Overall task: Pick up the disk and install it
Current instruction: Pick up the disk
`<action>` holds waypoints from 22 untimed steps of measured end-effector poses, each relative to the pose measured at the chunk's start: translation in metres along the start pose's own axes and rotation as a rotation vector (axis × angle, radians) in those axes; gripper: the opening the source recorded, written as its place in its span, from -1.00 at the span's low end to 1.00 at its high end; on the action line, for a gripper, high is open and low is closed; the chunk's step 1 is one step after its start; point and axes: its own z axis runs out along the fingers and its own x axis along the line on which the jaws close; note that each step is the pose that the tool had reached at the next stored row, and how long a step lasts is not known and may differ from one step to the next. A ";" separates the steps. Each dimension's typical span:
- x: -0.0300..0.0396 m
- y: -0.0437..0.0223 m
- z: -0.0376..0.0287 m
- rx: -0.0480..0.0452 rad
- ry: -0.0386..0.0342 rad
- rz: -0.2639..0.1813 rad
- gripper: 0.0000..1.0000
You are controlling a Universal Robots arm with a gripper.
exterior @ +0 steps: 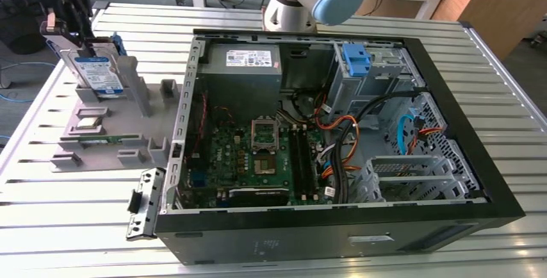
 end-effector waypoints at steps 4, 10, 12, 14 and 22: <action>0.0000 0.0000 0.0000 0.0000 0.0000 0.000 -0.28; 0.0000 0.0000 -0.0001 0.0000 0.0000 0.000 -0.28; -0.0001 0.0001 -0.0017 -0.0005 0.0002 0.000 -0.28; -0.0004 0.0002 -0.0044 -0.0001 0.0000 0.000 -0.28; -0.0019 0.0009 -0.0217 0.0001 0.0000 0.001 -0.28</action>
